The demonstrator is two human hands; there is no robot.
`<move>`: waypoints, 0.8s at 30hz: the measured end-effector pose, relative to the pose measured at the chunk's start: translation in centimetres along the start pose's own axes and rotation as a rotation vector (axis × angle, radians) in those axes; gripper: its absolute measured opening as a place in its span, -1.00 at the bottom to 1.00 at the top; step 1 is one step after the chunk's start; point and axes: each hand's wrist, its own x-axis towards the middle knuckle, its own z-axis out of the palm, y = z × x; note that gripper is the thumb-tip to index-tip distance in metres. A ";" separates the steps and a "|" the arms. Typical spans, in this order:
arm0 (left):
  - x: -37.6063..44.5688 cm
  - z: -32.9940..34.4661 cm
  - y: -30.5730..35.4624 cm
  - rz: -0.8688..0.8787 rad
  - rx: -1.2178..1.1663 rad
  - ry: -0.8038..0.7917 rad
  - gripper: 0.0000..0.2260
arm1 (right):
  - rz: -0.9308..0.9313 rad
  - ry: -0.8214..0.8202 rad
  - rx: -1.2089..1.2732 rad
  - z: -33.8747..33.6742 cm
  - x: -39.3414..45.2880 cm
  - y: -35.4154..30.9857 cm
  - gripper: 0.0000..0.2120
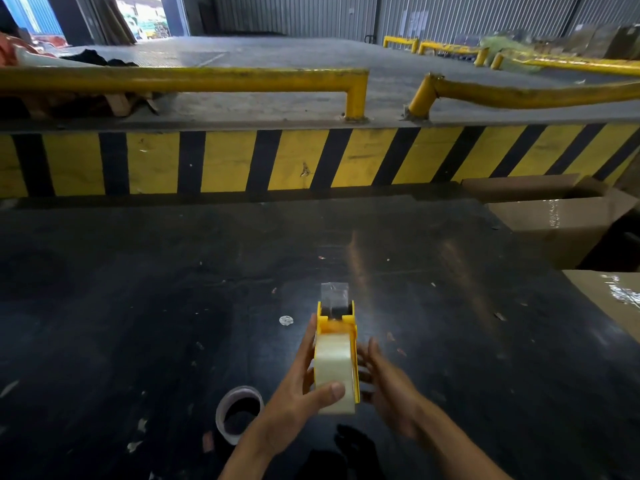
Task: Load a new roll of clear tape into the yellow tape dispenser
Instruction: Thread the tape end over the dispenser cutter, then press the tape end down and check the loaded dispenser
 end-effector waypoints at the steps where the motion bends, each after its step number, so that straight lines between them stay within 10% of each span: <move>1: 0.2 -0.3 0.0 -0.005 -0.024 0.015 -0.04 | -0.001 -0.001 0.006 0.5 -0.3 0.6 -0.37; 12: 0.1 -3.1 1.4 -0.064 -0.104 0.071 -0.14 | -0.164 -0.283 0.324 0.9 -2.1 -0.8 -0.49; 24: 3.1 -0.5 3.1 -0.143 0.790 0.343 -0.49 | -0.416 0.212 -0.086 1.9 0.0 1.1 -0.43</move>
